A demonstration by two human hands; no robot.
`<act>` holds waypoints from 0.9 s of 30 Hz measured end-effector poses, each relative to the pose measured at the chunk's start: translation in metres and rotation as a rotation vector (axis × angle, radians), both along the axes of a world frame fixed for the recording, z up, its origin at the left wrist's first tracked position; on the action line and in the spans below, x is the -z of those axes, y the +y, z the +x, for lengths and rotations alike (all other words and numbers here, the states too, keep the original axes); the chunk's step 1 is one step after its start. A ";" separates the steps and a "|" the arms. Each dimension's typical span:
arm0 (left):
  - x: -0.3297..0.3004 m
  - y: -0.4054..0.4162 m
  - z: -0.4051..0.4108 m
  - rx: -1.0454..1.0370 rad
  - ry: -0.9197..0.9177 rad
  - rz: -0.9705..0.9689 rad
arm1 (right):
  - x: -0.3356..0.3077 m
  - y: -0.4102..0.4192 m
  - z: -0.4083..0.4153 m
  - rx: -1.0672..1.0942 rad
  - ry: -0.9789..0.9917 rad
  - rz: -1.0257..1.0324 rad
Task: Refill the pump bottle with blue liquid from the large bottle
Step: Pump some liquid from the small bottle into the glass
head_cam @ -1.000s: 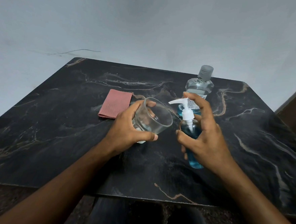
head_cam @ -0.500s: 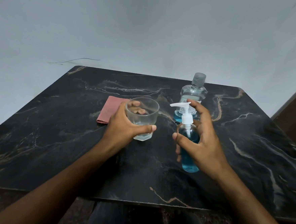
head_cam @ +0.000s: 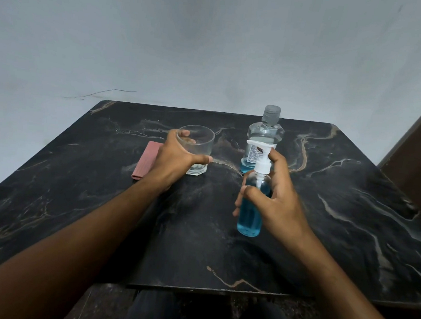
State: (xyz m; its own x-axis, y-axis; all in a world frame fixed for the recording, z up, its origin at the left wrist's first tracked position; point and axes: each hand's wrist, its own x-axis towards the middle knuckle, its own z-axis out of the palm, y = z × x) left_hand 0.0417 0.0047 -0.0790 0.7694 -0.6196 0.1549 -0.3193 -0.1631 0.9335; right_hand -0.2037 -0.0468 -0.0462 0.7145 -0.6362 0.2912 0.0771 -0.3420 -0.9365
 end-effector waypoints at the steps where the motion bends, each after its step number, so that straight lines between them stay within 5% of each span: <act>1: 0.001 -0.002 0.000 0.001 0.006 0.009 | 0.000 0.000 0.000 0.003 0.002 0.001; 18: 0.003 0.010 -0.003 0.088 -0.048 0.099 | 0.010 -0.008 -0.003 0.042 0.047 -0.045; 27: 0.007 0.055 -0.036 -0.015 -0.031 -0.013 | 0.002 -0.005 0.001 0.082 0.096 -0.134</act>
State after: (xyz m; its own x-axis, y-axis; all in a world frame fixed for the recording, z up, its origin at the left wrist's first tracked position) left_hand 0.0059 0.0598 -0.0855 0.7734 -0.6058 0.1865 -0.3454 -0.1562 0.9254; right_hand -0.2029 -0.0519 -0.0478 0.6906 -0.6532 0.3105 -0.0432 -0.4658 -0.8838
